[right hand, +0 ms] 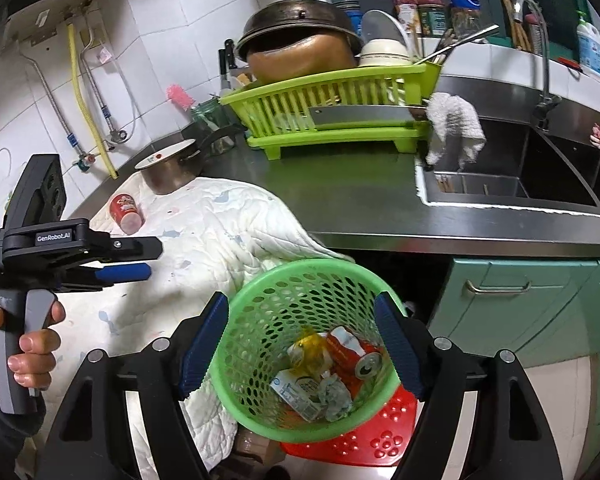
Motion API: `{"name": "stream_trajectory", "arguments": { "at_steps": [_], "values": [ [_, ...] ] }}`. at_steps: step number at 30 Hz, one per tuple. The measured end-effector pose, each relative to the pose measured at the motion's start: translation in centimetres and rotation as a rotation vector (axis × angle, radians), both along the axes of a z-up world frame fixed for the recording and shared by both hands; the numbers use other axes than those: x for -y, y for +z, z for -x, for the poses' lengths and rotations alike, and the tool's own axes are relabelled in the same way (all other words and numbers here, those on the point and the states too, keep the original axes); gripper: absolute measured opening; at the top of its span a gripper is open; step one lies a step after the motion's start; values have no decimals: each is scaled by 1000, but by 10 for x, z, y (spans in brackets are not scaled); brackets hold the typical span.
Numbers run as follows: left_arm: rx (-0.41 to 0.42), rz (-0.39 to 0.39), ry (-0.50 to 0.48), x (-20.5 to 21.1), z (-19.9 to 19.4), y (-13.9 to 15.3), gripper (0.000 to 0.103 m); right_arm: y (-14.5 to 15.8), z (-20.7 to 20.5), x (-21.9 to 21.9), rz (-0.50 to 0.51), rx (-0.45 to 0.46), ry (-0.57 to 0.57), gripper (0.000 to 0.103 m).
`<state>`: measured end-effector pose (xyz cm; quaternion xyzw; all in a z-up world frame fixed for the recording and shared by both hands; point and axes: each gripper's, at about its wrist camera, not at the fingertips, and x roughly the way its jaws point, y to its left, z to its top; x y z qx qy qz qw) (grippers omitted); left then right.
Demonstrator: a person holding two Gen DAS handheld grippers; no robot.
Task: Collect trash
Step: 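Open both grippers to drop the tissue and snack bag into the green basket, then move both grippers back to the mat toward the red paper cup and bottle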
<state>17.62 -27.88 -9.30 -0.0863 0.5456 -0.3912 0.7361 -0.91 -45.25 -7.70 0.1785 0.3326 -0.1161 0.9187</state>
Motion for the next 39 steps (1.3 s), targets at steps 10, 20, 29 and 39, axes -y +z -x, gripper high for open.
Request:
{"name": "stream_trajectory", "arguments": {
  "at_steps": [10, 20, 29, 39],
  "values": [
    [49, -47, 210, -96, -47, 10, 68, 4, -67, -37, 4, -3, 154, 73],
    [57, -75, 439, -208, -85, 9, 68, 7, -170, -97, -15, -12, 372, 73],
    [50, -99, 588, -289, -95, 2, 69, 13, -287, -174, 11, -23, 583, 73],
    [37, -107, 659, -336, -99, -9, 70, -5, -414, -247, 53, -86, 734, 80]
  ]
}}
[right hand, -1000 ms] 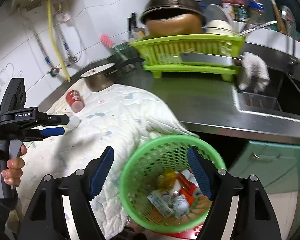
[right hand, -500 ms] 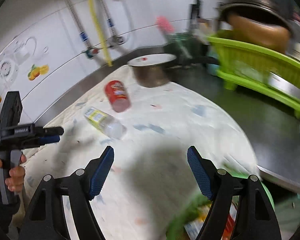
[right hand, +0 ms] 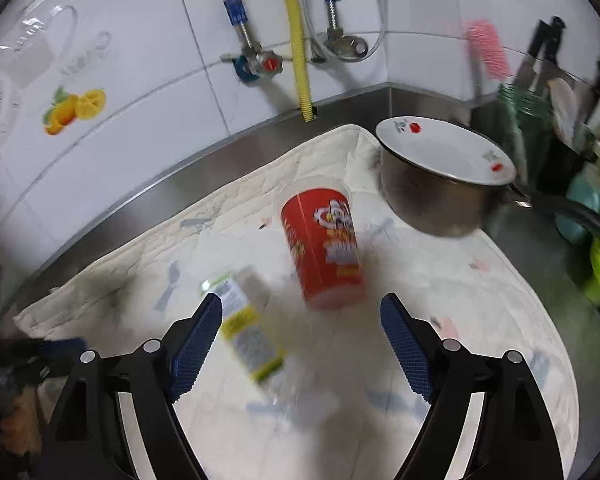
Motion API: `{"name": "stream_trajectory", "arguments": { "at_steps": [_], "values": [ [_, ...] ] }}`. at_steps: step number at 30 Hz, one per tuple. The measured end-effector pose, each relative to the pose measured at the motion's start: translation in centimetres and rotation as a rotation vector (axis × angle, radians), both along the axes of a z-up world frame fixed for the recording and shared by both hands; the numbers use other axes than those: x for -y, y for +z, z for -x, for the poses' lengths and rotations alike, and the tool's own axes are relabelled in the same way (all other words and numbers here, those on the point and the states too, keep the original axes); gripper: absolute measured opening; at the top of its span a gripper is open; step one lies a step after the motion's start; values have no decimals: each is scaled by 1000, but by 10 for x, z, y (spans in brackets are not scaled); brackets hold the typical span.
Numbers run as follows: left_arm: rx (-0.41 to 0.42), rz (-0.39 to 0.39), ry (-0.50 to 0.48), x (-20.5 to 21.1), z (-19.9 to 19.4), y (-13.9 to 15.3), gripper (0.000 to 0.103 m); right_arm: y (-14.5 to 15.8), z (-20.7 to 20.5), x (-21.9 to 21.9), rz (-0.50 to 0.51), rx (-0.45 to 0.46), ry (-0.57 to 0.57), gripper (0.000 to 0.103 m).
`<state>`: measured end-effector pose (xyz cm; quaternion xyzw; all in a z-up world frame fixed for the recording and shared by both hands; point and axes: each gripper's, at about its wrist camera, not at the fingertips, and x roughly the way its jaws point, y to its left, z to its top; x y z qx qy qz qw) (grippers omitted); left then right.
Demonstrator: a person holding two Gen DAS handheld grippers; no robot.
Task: Collect trash
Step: 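Move both grippers back to the mat toward the red paper cup and bottle, then grasp the red paper cup with the right gripper while the left gripper approaches the clear bottle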
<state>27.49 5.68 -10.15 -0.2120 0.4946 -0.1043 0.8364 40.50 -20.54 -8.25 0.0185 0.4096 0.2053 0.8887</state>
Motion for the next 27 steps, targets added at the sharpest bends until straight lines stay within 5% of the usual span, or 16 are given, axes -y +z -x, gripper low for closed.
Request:
{"name": "stream_trajectory", "arguments": {
  "at_steps": [13, 24, 27],
  "values": [
    [-21, 13, 19, -16, -6, -17, 73, -40, -81, -39, 176, -60, 60, 88],
    [-20, 5, 2, -13, -8, -18, 73, -58, -113, -51, 209, -99, 43, 87],
    [-23, 10, 0, -9, -9, -16, 73, -61, -116, -49, 192, -114, 35, 69]
  ]
}}
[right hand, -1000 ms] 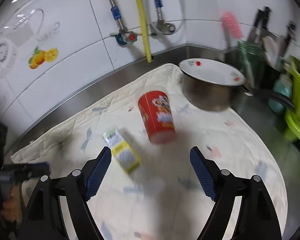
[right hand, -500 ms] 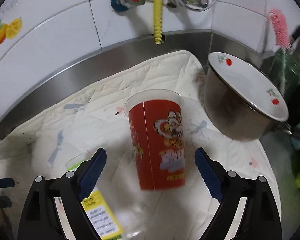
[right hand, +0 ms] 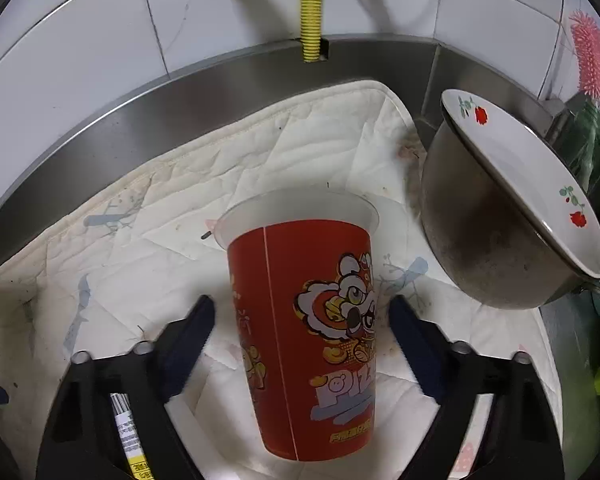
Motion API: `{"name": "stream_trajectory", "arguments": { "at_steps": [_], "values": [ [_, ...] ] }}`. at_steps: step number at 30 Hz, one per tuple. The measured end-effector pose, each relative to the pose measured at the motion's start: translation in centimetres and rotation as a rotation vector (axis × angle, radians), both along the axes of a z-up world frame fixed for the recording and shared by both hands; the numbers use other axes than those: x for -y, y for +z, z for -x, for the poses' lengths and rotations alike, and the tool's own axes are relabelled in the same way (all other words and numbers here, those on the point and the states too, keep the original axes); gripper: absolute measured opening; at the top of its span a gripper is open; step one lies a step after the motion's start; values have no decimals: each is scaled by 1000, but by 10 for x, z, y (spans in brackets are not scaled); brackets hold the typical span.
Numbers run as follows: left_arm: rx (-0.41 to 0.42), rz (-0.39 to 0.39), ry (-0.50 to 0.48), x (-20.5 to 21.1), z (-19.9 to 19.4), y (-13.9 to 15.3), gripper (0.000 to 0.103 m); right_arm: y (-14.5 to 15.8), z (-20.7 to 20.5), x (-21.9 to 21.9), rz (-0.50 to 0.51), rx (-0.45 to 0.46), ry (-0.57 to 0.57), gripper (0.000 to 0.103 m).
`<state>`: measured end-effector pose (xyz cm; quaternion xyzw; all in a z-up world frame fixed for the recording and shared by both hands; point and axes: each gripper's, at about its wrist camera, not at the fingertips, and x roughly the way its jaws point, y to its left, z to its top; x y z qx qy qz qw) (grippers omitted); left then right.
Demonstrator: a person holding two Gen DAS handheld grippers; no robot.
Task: Collect trash
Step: 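Grasp the red paper cup with the right gripper while the left gripper approaches the clear bottle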
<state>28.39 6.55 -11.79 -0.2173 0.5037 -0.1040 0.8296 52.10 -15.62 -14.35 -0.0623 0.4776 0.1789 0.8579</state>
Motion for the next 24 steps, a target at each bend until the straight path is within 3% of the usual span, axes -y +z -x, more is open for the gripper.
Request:
{"name": "stream_trajectory", "arguments": {
  "at_steps": [6, 12, 24],
  "values": [
    [-10, 14, -2, 13, -3, 2, 73, 12, 18, 12, -29, 30, -7, 69],
    [-40, 33, -3, 37, -12, 6, 77, 46, 58, 45, -92, 92, -45, 68],
    [-135, 113, 61, 103, -49, -2, 82, 115, 193, 145, -166, 247, -148, 68]
  ]
}}
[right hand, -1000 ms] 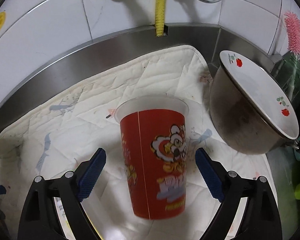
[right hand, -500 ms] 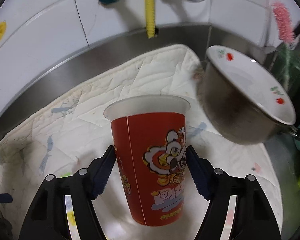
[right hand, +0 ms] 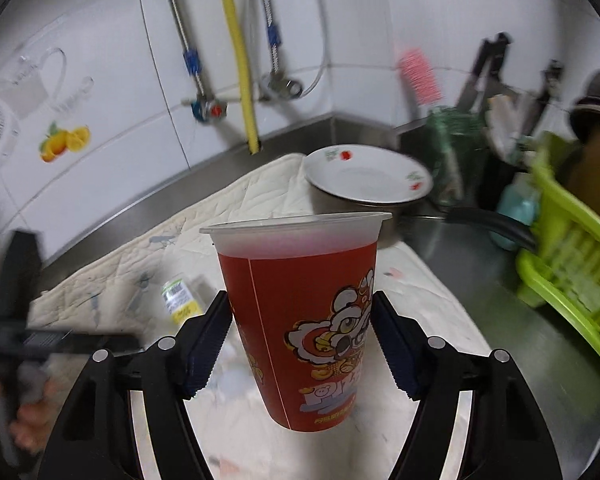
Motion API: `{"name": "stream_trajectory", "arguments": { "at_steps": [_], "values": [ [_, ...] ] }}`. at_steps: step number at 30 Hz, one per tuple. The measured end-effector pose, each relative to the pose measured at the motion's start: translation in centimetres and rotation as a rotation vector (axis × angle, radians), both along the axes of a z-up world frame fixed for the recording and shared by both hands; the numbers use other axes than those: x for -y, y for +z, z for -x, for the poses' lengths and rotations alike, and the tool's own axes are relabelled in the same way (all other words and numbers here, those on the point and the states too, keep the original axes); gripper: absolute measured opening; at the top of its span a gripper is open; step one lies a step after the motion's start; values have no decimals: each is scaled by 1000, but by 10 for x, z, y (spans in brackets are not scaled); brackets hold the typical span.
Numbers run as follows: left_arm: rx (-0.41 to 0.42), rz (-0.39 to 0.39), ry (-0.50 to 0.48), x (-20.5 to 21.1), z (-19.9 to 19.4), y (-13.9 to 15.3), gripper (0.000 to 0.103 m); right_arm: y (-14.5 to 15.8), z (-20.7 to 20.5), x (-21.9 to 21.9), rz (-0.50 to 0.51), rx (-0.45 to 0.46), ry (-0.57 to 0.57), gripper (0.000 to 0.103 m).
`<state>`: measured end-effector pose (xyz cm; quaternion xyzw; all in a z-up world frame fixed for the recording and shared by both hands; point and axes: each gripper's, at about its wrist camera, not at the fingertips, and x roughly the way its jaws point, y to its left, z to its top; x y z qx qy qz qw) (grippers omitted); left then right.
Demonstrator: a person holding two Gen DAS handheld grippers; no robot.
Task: Collect trash
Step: 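Grasp the red paper cup with the right gripper while the left gripper approaches the clear bottle, then close the left gripper around the clear bottle with the yellow-green label, then carry the cup and bottle to the green basket and release both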
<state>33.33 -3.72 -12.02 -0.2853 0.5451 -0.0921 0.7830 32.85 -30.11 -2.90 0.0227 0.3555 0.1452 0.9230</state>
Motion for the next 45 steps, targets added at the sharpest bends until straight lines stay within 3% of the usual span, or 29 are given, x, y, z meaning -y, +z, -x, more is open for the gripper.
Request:
{"name": "stream_trajectory", "arguments": {
  "at_steps": [7, 20, 30, 36, 40, 45],
  "values": [
    [-33, 9, 90, 17, -23, -10, 86, 8, 82, 40, -22, 43, -57, 68],
    [-135, -28, 190, 39, -57, -36, 84, -35, 173, 74, -42, -25, -155, 68],
    [-209, -50, 220, 34, -68, -52, 66, -71, 215, 104, -80, -106, -293, 68],
    [-194, -54, 170, 33, -66, -47, 60, -87, 232, 117, -101, -149, -351, 68],
    [-161, -56, 93, 36, -59, -38, 50, -99, 241, 123, -99, -174, -375, 68],
    [-109, -80, 4, 41, -49, -30, 46, -114, 251, 130, -116, -202, -422, 68]
  ]
}}
